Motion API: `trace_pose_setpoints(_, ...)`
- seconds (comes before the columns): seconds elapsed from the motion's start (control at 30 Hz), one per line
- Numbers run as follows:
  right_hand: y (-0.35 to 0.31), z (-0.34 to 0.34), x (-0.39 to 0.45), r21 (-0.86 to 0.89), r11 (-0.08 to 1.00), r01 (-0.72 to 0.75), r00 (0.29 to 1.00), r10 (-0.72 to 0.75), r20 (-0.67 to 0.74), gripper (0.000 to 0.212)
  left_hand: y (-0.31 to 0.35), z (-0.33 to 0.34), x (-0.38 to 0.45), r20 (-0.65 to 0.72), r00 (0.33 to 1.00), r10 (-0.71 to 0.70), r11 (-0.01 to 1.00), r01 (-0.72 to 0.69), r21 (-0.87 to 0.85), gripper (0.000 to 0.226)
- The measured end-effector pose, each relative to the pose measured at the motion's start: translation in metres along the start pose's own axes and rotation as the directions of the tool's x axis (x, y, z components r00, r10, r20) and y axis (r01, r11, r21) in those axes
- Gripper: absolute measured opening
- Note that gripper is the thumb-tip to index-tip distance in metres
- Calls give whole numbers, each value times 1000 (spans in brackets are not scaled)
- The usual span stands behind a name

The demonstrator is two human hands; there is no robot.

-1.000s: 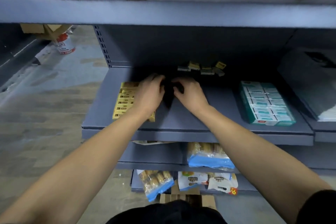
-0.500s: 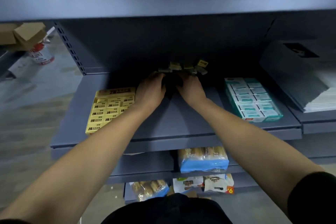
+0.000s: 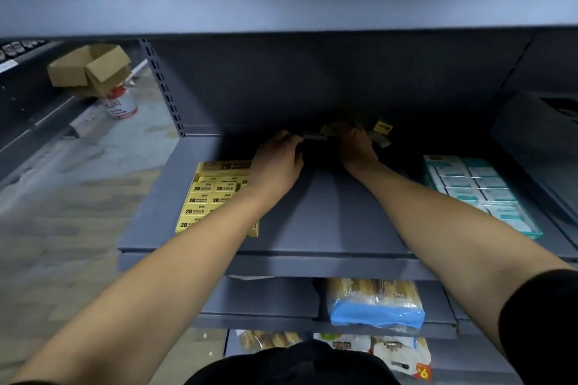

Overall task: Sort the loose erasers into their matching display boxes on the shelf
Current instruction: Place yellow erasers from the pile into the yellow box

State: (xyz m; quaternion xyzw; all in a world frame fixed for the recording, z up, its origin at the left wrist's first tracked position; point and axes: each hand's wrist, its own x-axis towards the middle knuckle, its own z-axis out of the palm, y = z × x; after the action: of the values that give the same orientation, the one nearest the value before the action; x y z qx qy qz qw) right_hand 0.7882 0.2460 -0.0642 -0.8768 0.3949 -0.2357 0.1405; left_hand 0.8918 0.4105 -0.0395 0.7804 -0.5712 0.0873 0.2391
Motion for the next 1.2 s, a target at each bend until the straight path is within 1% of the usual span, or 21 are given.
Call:
trace_pose_setpoints(0.1, -1, -2, -1, -7, 999, 40, 999, -40, -19, 35, -1, 0, -2, -3, 1000, -3, 1000, 3, -5, 31)
trace_pose_setpoints(0.27, 1, -3, -17, 105, 992, 75, 992, -64, -108, 21, 2, 1, -7, 14, 1000, -9, 1000, 9, -19, 30)
trace_pose_setpoints(0.33, 1, -4, -28, 111, 986, 121, 981, -102, -162, 21, 4, 1, -10, 25, 1000, -9, 1000, 10, -23, 31)
trace_pose_setpoints(0.4, -4, -8, -40, 133, 978, 162, 973, -135, -187, 27, 6, -1, -13, 36, 999, -14, 999, 15, -31, 33)
trace_pose_setpoints(0.47, -12, -13, -53, 185, 967, 173, 976, -143, -164, 33, 9, -3, -16, 48, 999, -21, 999, 23, -32, 35)
trace_pose_setpoints(0.57, -22, -19, -73, 230, 948, 220, 974, -202, -100, 37, 14, -6, -21, 71, 997, -41, 998, 44, -37, 39)
trace_pose_setpoints(0.63, -27, -25, -87, 258, 933, 251, 967, -233, -100, 37, 19, -9, -24, 73, 996, -44, 997, 49, -65, 39)
trace_pose_setpoints(0.73, -30, -30, -105, 306, 908, 286, 957, -259, -129, 34, 26, -13, -29, 66, 997, -27, 991, 35, -126, 30)
trace_pose_setpoints(0.8, -30, -33, -113, 335, 904, 265, 964, -237, -123, 33, 28, -14, -33, 63, 998, -24, 988, 33, -150, 27)
trace_pose_setpoints(0.97, -28, -39, -126, 374, 896, 238, 971, -214, -106, 36, 29, -13, -43, 74, 997, -15, 977, 31, -210, 30)
trace_pose_setpoints(1.07, -29, -40, -130, 396, 894, 209, 978, -187, -95, 33, 29, -12, -46, 81, 997, -11, 974, 29, -225, 32)
trace_pose_setpoints(1.13, -30, -41, -133, 475, 870, 129, 991, -102, -82, 27, 29, -13, -48, 75, 997, -7, 971, 25, -237, 38)
trace_pose_setpoints(1.2, -31, -43, -134, 611, 792, -8, 998, 40, -39, 21, 30, -15, -50, 73, 997, 9, 963, 11, -268, 46)
